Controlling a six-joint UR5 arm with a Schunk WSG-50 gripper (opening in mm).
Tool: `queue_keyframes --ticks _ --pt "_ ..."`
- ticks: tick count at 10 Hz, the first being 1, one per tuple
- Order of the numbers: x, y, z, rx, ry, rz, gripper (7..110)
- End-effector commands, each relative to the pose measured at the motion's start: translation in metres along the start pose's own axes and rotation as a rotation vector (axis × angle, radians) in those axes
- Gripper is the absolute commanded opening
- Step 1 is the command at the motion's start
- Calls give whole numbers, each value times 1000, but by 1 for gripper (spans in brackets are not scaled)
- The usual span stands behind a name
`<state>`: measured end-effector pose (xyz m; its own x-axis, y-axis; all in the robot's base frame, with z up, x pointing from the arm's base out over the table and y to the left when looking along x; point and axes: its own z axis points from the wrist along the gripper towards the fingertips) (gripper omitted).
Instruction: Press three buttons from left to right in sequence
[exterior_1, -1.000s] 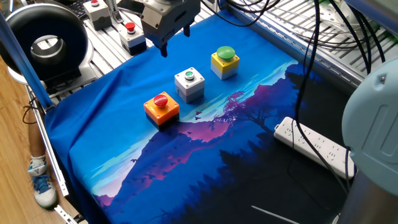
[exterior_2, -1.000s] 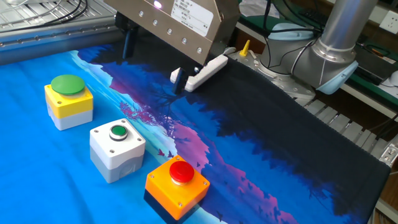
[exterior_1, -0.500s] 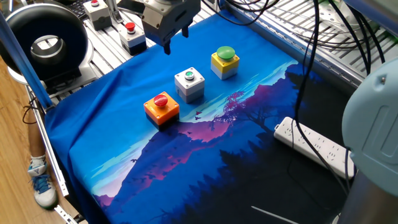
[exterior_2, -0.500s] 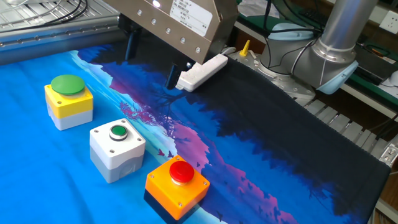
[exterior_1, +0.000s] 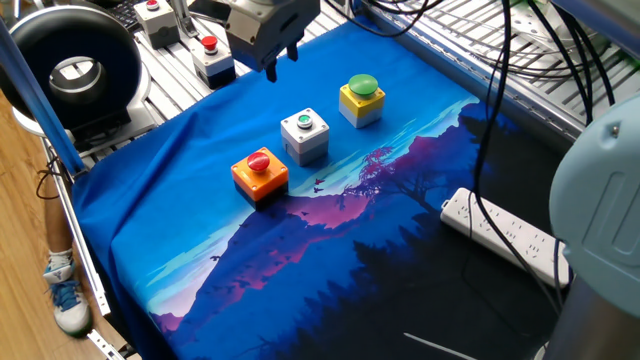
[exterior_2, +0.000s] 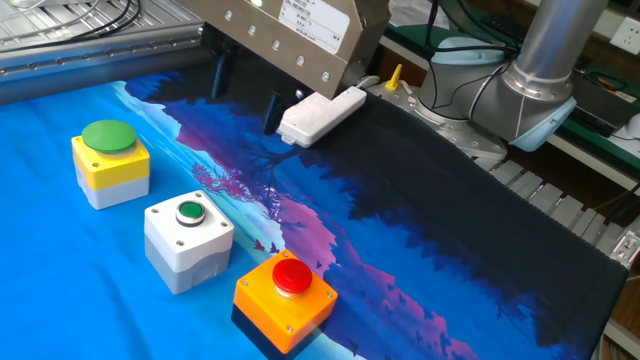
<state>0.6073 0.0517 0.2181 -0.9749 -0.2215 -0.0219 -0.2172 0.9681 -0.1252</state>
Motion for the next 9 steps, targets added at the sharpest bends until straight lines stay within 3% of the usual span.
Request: queue_keyframes --ticks 1,5,7,9 --pt "2 0 0 -16 -5 3 7" --pt "9 -9 9 -52 -27 -7 7" --pt "26 -18 11 -78 -25 -2 7" --pt "28 -26 10 -82 -67 -9 7"
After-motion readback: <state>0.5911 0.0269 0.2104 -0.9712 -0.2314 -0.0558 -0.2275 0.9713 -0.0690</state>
